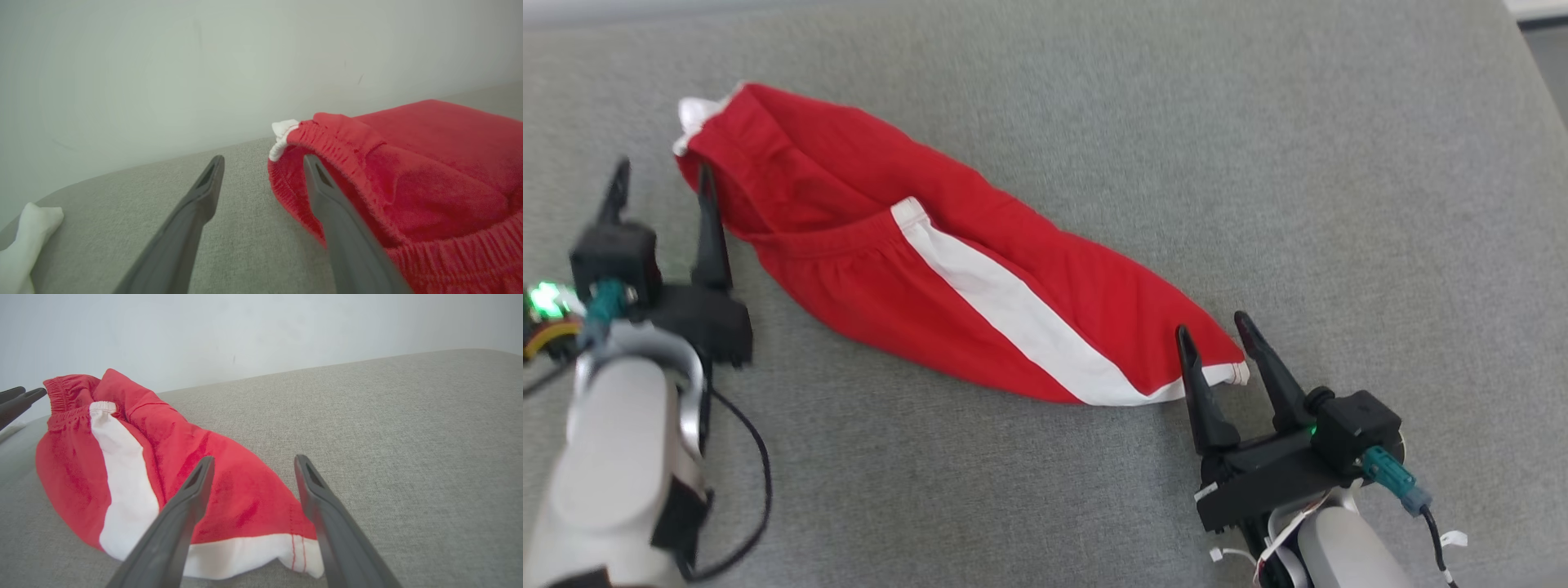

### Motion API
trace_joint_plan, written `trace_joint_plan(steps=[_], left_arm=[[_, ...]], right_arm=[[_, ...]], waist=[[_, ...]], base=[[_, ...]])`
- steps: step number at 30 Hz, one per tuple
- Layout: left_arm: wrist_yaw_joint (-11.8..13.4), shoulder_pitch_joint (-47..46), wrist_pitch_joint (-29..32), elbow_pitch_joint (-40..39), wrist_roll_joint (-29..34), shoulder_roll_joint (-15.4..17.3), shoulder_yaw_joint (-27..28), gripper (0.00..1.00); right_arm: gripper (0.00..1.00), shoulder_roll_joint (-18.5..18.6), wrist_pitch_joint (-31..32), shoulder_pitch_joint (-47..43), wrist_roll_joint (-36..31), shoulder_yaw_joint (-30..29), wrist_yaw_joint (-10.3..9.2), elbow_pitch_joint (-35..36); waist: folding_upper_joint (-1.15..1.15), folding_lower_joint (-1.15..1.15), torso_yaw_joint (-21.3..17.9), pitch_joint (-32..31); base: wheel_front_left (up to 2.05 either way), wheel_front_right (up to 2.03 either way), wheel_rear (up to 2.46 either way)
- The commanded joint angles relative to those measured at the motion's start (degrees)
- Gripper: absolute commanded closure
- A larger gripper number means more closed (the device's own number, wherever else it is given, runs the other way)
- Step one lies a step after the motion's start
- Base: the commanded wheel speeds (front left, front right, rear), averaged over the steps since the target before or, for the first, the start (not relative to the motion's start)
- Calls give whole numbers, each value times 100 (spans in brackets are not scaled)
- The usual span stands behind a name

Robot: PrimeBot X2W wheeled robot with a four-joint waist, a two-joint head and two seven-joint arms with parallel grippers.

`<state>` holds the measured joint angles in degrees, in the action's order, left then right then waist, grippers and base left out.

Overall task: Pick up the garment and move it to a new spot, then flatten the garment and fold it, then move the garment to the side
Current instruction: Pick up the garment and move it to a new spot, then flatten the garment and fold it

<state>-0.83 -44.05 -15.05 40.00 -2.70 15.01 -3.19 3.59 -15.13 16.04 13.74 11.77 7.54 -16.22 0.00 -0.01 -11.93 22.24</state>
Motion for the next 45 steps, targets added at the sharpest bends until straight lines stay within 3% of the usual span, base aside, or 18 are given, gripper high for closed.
trace_joint_plan(steps=[1, 15, 28, 37, 45], left_arm=[[23, 300, -19, -81, -87, -81, 64, 0], [-70, 2489, -19, -1159, -337, -806, 393, 0], [-198, 3572, -19, -1597, -444, -1156, 511, 0], [-327, 3460, -19, -1708, -430, -1215, 348, 0], [-622, 2312, -19, -1168, -217, -1040, -187, 0]], right_arm=[[0, -13, -1, -127, -33, 22, -10, -49], [0, 4, -1, -662, -94, -6, -10, -225], [0, -15, -1, -901, -129, -10, -10, -244], [0, 14, -1, -806, -94, 17, -10, -200], [0, 4, -1, -552, 1, 70, -10, -122]], waist=[[0, 1, 171, -398], [0, 1, 209, -1352], [0, 1, 250, -1701], [0, 1, 171, -1474], [0, 1, -127, -950]], base=[[0, 0, 0], [0, 0, 0], [0, 0, 0], [0, 0, 0], [0, 0, 0]])
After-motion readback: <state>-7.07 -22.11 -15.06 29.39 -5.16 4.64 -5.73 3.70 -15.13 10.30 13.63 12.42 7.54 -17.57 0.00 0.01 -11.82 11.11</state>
